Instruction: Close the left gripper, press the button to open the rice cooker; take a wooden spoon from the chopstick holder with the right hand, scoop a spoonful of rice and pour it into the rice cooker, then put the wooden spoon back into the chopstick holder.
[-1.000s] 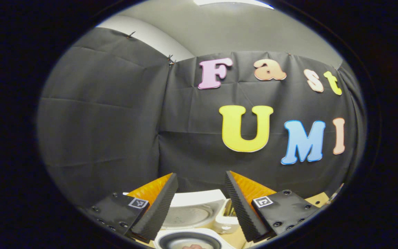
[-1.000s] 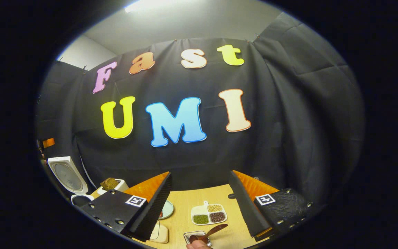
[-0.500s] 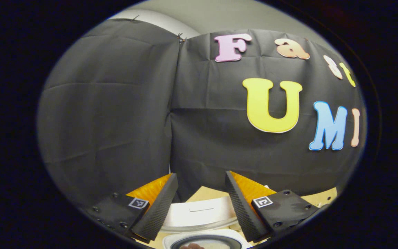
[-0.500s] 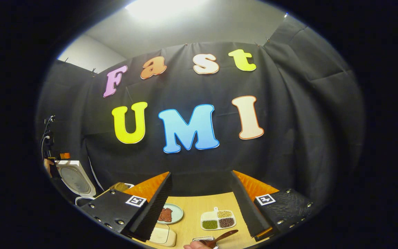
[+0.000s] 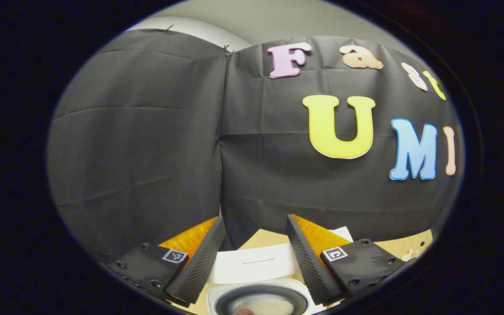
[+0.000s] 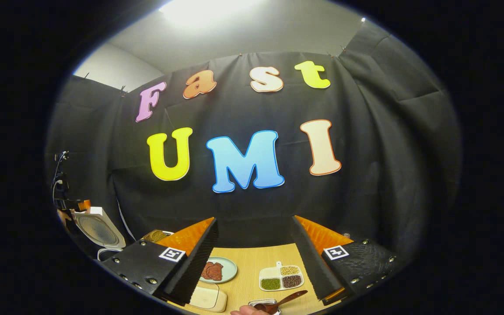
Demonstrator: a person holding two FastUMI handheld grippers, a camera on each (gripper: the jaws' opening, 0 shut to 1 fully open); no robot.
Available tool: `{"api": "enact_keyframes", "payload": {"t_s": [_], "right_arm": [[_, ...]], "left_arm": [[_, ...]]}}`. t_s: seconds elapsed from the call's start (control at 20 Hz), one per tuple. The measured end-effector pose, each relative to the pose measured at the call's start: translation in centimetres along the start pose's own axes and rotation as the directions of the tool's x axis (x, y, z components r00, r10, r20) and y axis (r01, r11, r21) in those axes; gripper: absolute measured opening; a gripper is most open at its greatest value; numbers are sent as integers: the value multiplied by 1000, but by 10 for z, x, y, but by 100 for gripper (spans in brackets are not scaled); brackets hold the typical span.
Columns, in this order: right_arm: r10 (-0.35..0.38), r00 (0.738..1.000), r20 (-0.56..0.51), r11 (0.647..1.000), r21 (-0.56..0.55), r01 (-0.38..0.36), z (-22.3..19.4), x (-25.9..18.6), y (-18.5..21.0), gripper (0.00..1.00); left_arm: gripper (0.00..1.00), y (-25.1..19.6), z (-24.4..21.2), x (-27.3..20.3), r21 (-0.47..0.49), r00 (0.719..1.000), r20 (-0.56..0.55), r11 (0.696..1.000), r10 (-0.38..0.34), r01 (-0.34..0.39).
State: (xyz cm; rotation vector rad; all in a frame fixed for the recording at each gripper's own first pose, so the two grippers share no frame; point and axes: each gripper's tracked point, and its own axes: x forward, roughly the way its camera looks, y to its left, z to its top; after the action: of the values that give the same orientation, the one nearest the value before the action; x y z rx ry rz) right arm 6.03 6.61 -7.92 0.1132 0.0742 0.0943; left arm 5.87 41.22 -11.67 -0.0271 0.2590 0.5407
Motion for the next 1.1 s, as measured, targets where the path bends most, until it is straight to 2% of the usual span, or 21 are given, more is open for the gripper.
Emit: {"api": "enact_keyframes", "payload": {"t_s": [0.1, 0.2, 0.25, 0.35, 0.4, 0.45, 0.55, 0.6, 0.7, 0.75, 0.85, 0.9, 1.05, 1.1], "right_arm": [[17, 1000, 3, 1000, -4, -17, 1, 1, 7, 99], [40, 999, -7, 999, -16, -40, -2, 2, 16, 99], [53, 999, -13, 998, -19, -53, -4, 2, 20, 99], [74, 997, -21, 997, -25, -74, -5, 1, 28, 99], [91, 996, -23, 995, -27, -91, -6, 1, 33, 99], [111, 993, -34, 993, -31, -112, -9, 2, 39, 99], [136, 989, -52, 990, -43, -138, -13, 1, 45, 99], [145, 988, -53, 988, -40, -147, -13, 2, 48, 99], [153, 987, -48, 987, -39, -155, -10, 3, 52, 99], [157, 986, -49, 986, -42, -159, -11, 3, 53, 99], [165, 985, -55, 985, -47, -167, -13, 3, 55, 99], [170, 984, -60, 984, -45, -172, -14, 3, 57, 99], [177, 981, -79, 983, -35, -180, -18, 5, 57, 99], [178, 981, -82, 983, -30, -181, -18, 6, 57, 99]], "left_arm": [[92, -7, -9, -17, -10, 1000, -2, 1000, 1, -1], [91, -11, -23, -38, -3, 1000, 11, 1000, 15, -15], [100, -14, -32, -47, 1, 1000, 20, 1000, 20, -20], [96, -18, -47, -64, -2, 999, 25, 1000, 29, -28], [100, -21, -56, -70, -2, 999, 22, 1000, 29, -29], [96, -23, -64, -78, -2, 999, 21, 1000, 29, -29], [100, -27, -78, -89, 0, 999, 20, 1000, 28, -28], [90, -29, -91, -97, 1, 999, 17, 1000, 27, -27], [100, -32, -108, -106, -9, 1000, -5, 1000, 25, -25], [90, -34, -116, -109, -12, 999, -22, 1000, 26, -26], [100, -38, -134, -113, -18, 998, -60, 999, 27, -28], [96, -41, -144, -117, -21, 996, -86, 999, 25, -27], [96, -44, -174, -124, -30, 986, -167, 999, 14, -19], [100, -44, -181, -126, -28, 983, -186, 999, 10, -16]]}}
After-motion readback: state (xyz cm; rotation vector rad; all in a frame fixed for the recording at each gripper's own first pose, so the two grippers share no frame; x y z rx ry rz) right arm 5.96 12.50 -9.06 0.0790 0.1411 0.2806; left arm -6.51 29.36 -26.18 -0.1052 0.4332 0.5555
